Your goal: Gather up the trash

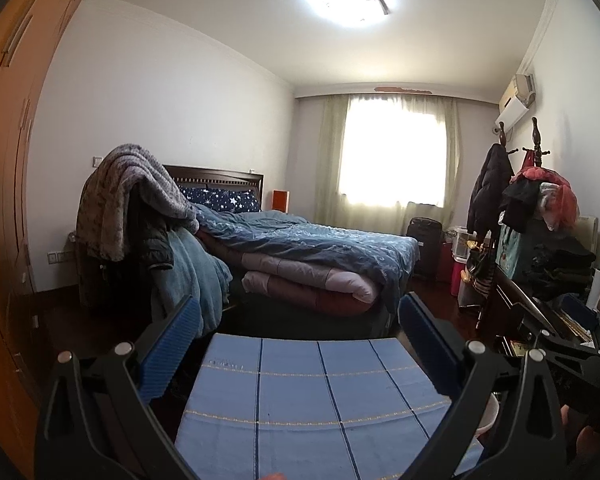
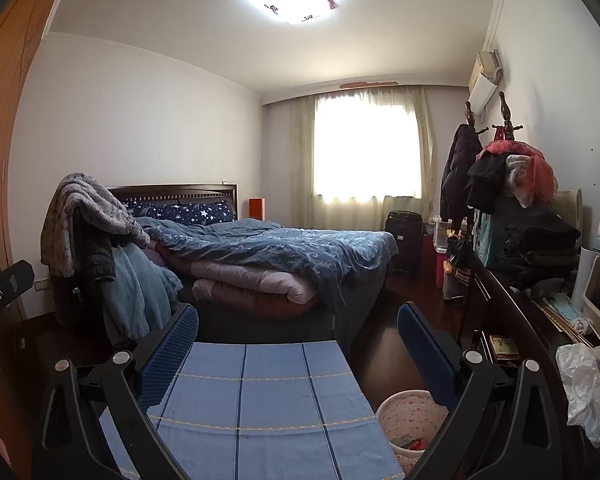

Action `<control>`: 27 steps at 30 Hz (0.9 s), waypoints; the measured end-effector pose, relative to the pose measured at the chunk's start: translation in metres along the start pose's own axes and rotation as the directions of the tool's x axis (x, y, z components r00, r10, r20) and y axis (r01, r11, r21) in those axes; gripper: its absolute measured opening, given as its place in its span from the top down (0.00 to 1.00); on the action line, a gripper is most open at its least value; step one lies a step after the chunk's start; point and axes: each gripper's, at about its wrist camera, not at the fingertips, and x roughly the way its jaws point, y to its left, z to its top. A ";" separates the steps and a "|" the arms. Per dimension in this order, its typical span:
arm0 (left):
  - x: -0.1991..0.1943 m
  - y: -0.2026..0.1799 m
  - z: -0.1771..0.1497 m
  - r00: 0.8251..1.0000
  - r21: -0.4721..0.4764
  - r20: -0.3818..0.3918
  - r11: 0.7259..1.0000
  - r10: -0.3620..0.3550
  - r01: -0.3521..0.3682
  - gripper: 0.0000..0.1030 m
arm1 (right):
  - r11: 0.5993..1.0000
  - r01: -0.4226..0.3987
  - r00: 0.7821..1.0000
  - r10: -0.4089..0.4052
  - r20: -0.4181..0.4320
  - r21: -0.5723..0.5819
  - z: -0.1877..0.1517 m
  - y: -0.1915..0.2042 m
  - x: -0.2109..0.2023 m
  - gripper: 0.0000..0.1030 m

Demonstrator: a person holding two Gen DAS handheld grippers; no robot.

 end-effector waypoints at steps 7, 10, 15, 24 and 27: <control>0.007 -0.003 -0.001 1.000 0.016 0.000 1.000 0.011 -0.011 0.03 | 1.000 -0.002 1.000 0.002 -0.013 -0.005 -0.003 0.000 0.006 0.04; 0.011 -0.003 -0.003 1.000 0.014 -0.008 1.000 -0.009 0.009 0.03 | 1.000 -0.002 1.000 0.002 -0.018 -0.008 -0.006 0.000 0.008 0.04; 0.015 -0.002 -0.006 1.000 0.014 -0.007 1.000 -0.007 0.007 0.03 | 1.000 -0.002 1.000 0.002 -0.024 -0.012 -0.008 0.000 0.011 0.04; 0.024 -0.002 -0.008 1.000 0.012 -0.015 1.000 -0.004 0.004 0.03 | 1.000 -0.004 0.999 0.003 -0.046 -0.024 -0.013 0.001 0.020 0.04; 0.028 0.000 -0.009 1.000 0.008 -0.013 1.000 0.001 -0.001 0.03 | 1.000 -0.005 0.999 0.003 -0.054 -0.029 -0.015 0.002 0.024 0.04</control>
